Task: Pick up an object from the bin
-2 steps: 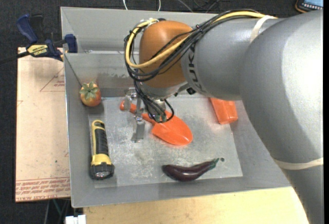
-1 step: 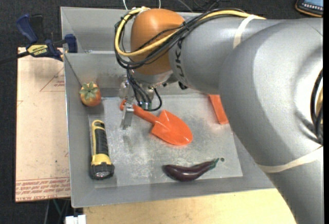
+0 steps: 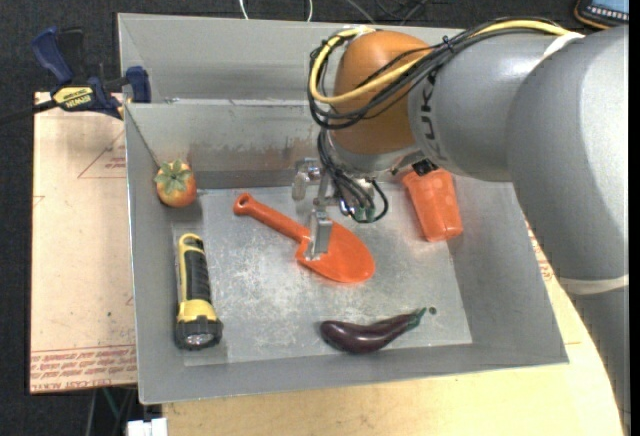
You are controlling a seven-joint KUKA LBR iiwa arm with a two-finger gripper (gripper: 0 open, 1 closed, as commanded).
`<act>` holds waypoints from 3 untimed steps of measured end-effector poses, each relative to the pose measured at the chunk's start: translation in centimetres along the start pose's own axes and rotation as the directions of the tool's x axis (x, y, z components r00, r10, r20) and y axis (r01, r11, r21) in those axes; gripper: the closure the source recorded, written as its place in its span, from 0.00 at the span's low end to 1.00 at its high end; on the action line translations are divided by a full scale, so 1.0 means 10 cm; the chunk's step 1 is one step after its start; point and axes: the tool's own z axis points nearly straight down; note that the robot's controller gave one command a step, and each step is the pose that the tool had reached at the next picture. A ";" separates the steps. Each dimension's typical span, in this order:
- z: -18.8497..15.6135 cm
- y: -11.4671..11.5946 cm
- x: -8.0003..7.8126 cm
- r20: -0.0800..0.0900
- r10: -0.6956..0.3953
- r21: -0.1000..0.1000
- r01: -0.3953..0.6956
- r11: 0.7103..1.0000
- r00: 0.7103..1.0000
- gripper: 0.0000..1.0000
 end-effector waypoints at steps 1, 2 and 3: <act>-0.76 -0.09 -0.01 0.002 0.332 -0.008 -0.332 0.943 0.943 0.00; 0.29 0.20 0.00 -0.003 0.081 0.001 -0.081 0.997 0.997 0.00; 0.12 0.20 0.03 -0.009 0.187 0.001 -0.187 0.982 0.982 0.00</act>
Offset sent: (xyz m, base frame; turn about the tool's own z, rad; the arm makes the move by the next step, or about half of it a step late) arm -0.0020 0.0215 -0.0313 0.0782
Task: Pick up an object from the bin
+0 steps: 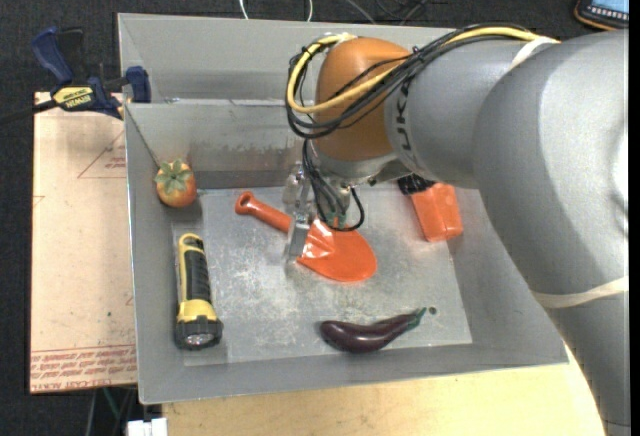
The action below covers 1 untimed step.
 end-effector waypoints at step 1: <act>-0.17 0.13 0.15 0.004 0.028 0.000 -0.028 1.000 1.000 0.00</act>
Offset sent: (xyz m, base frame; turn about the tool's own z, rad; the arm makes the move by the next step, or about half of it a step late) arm 0.0105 0.0061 -0.0051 0.2061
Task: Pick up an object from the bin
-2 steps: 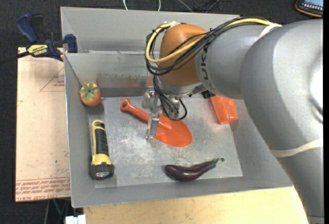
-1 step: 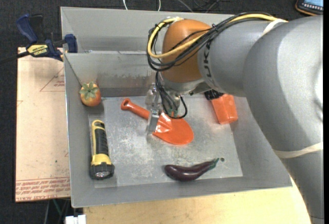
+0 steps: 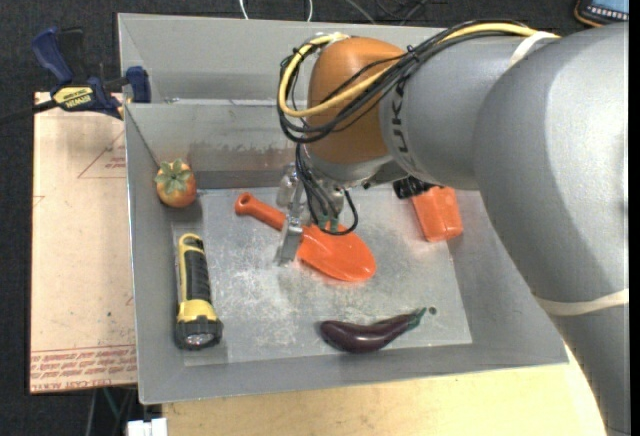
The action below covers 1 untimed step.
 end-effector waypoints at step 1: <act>0.16 -0.03 -0.18 0.009 0.097 -0.004 -0.097 0.995 0.995 0.00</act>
Offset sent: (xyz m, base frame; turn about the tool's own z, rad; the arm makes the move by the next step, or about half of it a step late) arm 0.0004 -0.0089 -0.0141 -0.0816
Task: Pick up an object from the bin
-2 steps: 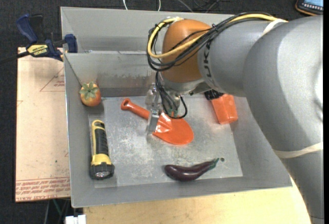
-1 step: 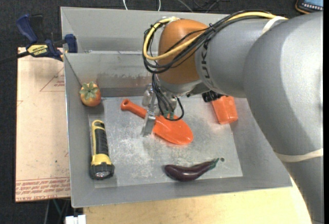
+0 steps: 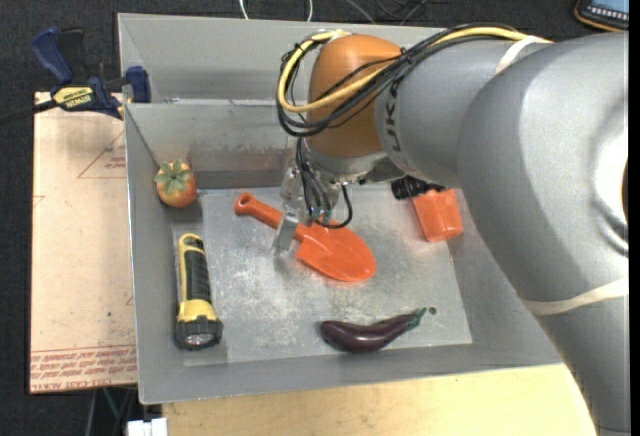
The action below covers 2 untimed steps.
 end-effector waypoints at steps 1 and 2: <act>-0.01 -0.05 0.12 -0.004 -0.163 0.001 0.163 0.987 0.987 0.00; 0.02 -0.91 -0.14 0.000 0.157 0.002 -0.157 0.988 0.988 0.00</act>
Offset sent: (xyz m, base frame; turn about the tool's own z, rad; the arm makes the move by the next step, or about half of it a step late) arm -0.0142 -0.0881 -0.0024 0.1518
